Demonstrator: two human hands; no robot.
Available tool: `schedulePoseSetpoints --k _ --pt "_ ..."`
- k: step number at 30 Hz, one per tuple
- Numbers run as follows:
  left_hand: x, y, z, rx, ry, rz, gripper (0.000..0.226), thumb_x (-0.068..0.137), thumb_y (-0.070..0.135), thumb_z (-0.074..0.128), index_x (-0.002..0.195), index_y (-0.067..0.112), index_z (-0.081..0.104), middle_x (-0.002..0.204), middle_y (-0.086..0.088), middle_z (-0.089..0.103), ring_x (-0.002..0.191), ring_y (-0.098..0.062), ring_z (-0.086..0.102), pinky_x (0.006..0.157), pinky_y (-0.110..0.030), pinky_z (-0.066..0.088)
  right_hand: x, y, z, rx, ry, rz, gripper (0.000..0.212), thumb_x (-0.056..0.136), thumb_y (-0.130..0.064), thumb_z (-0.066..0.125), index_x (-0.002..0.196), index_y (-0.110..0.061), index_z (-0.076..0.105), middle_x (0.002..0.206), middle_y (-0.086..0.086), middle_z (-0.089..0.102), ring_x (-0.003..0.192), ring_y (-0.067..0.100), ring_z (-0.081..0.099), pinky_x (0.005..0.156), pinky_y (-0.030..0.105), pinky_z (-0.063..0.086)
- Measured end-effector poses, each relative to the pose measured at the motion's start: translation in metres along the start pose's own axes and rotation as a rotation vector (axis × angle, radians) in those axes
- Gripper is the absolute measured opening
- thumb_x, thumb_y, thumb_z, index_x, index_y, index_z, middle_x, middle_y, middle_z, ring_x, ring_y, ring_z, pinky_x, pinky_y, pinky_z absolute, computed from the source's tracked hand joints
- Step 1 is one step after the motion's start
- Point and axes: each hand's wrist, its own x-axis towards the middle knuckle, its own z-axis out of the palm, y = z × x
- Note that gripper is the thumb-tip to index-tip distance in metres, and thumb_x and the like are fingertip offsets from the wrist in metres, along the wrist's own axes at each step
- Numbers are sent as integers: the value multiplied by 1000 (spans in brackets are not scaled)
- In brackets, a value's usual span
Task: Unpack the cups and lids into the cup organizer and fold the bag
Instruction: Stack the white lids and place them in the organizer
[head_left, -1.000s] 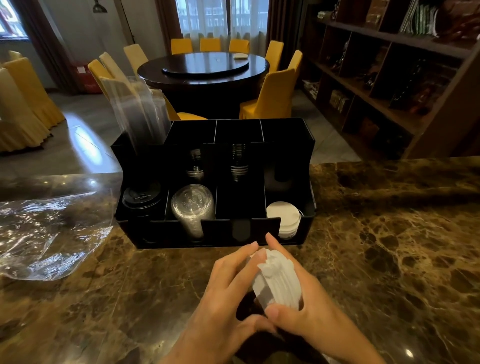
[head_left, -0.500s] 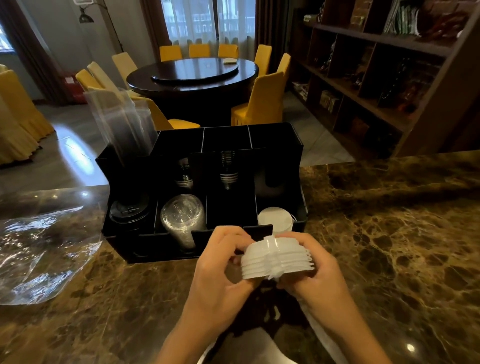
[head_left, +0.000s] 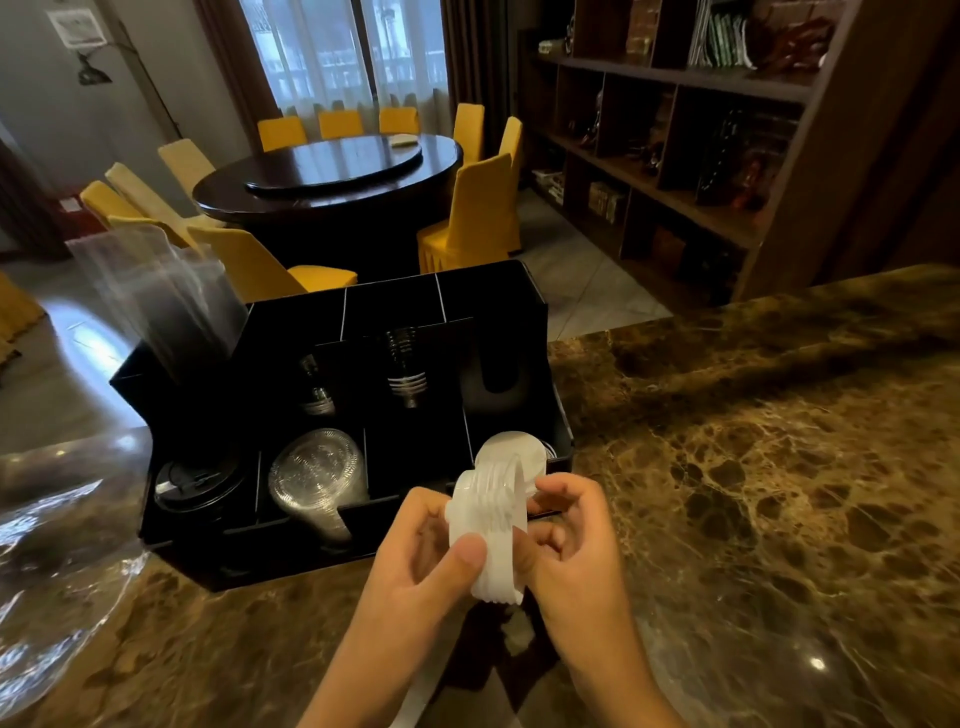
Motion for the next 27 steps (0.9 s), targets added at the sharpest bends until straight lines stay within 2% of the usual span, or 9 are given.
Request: schedulePoseSetpoints --k 3,6,8,11,14,17,19,22,27 --pt "6 3 5 -37 35 31 56 78 40 87 120 18 56 121 -24 64 109 -54 62 90 -71 50 -4 3 1 -69 -20 -62 23 84 -35 78 105 -40 70 105 -5 73 95 14 71 79 33 60" --pt "14 13 8 240 86 110 66 70 50 87 124 34 55 126 7 66 115 -21 67 82 -38 62 -9 5 5 180 -113 106 33 85 -52 63 112 -39 74 116 -2 75 110 16 70 91 31 56" --pt "21 21 8 423 110 172 64 68 51 85 123 44 52 124 23 61 113 -3 64 79 -23 59 -8 8 7 374 -126 273 52 81 -60 67 120 -26 73 120 3 74 113 19 69 92 33 54" --pt "37 32 9 632 72 236 67 68 50 81 125 50 46 122 31 55 113 5 58 81 -14 53 -1 9 6 527 -225 321 38 83 -34 73 118 -19 74 110 13 74 93 27 70 76 38 52" --pt "60 43 9 828 -11 237 73 67 62 73 131 52 41 126 28 51 118 2 52 86 -18 51 7 13 0 692 -333 433 49 77 -10 71 124 -26 68 80 14 57 65 25 55 58 38 45" --pt "86 49 12 1006 -102 227 78 70 64 69 140 49 38 134 24 45 126 -9 46 102 -35 42 16 18 -4 819 -371 508 75 82 -1 65 140 -46 46 73 16 49 58 25 48 54 38 41" --pt "103 50 16 1156 -161 255 76 79 59 69 146 46 35 139 20 41 132 -11 39 110 -42 29 23 20 -5 913 -371 540 81 82 0 64 140 -52 42 73 16 49 56 24 47 52 36 41" --pt "126 49 20 1360 -198 235 68 88 58 64 147 47 33 147 10 42 136 -16 38 109 -47 19 33 19 -3 1030 -408 552 72 81 -3 67 137 -45 50 76 15 51 56 23 47 48 32 41" --pt "142 43 16 1588 -217 162 75 84 60 66 147 47 26 148 4 47 138 -24 39 110 -57 21 42 28 -1 1096 -407 573 42 84 -15 71 120 -28 53 81 16 55 55 22 50 41 26 41"
